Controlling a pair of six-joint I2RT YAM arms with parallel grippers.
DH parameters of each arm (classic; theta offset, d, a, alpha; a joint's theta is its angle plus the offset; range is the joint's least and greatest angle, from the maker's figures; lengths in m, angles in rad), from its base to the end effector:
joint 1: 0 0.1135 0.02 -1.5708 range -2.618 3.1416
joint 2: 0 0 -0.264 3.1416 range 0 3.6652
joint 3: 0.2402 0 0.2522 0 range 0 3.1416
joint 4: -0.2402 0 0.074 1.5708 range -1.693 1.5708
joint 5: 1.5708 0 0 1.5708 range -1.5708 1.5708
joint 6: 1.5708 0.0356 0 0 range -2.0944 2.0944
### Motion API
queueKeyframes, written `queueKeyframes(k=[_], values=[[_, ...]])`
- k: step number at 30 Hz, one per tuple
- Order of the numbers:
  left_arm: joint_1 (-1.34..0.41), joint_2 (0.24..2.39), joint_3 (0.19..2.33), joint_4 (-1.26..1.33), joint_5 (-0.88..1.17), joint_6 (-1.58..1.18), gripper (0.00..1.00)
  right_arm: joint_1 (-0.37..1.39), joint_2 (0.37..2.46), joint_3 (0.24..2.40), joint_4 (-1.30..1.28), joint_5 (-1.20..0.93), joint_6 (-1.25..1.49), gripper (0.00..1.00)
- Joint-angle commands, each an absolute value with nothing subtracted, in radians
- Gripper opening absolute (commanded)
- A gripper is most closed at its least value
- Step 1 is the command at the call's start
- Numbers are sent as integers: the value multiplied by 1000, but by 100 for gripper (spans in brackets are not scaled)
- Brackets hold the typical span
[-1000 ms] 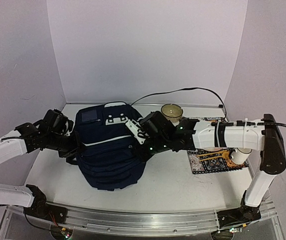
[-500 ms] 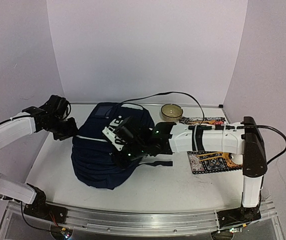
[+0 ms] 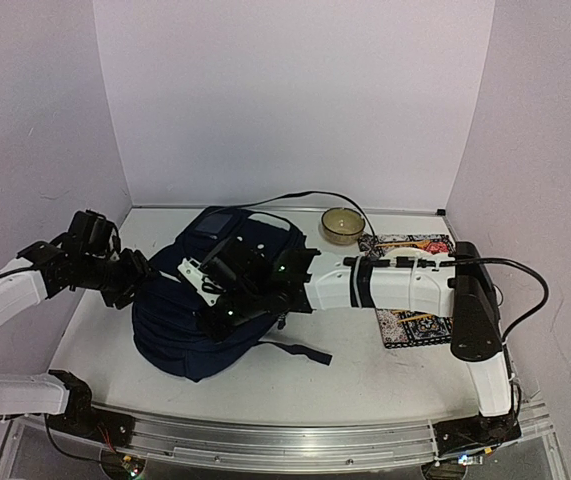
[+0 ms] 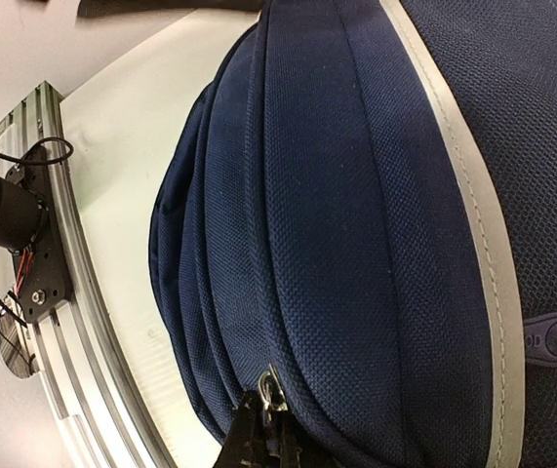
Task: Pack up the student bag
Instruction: Rotate the student bag at the center of the board.
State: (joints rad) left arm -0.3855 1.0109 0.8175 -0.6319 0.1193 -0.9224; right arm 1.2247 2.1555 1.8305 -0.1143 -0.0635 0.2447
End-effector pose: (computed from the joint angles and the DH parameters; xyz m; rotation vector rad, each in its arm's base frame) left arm 0.1892 -0.0813 0.2686 -0.6129 2.4502 -0.7203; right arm 0.1730 0.4863 0.2657 -1.0525 1.8810 0.9681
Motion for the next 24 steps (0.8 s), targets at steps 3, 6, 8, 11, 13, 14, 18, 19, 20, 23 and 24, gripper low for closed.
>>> queueKeyframes(k=[3, 6, 8, 11, 13, 14, 18, 19, 20, 23, 24], values=[[-409, 897, 697, -582, 253, -1140, 63, 1230, 2185, 1900, -106, -72, 254, 0], [-449, 887, 639, -461, 281, -1229, 63, 1230, 2195, 1914, -105, -77, 256, 0], [-497, 899, 618, -400, 269, -1275, 61, 1230, 2199, 1920, -106, -77, 256, 0], [-582, 949, 620, -316, 237, -1315, 54, 1230, 2199, 1924, -107, -75, 256, 0], [-614, 989, 637, -300, 228, -1309, 45, 1230, 2197, 1922, -108, -75, 255, 0], [-616, 1005, 644, -297, 228, -1301, 38, 1230, 2192, 1919, -111, -74, 253, 0], [-617, 993, 659, -300, 182, -1267, 6, 1224, 2133, 1851, -143, -29, 218, 0], [-617, 985, 659, -307, 167, -1259, 2, 1218, 2106, 1815, -149, -24, 212, 0], [-617, 979, 661, -316, 152, -1253, 0, 1211, 2081, 1779, -153, -22, 207, 0], [-617, 977, 677, -360, 125, -1222, 0, 1170, 1989, 1670, -172, -17, 189, 0], [-617, 979, 686, -379, 117, -1208, 0, 1153, 1959, 1633, -181, -11, 180, 0]])
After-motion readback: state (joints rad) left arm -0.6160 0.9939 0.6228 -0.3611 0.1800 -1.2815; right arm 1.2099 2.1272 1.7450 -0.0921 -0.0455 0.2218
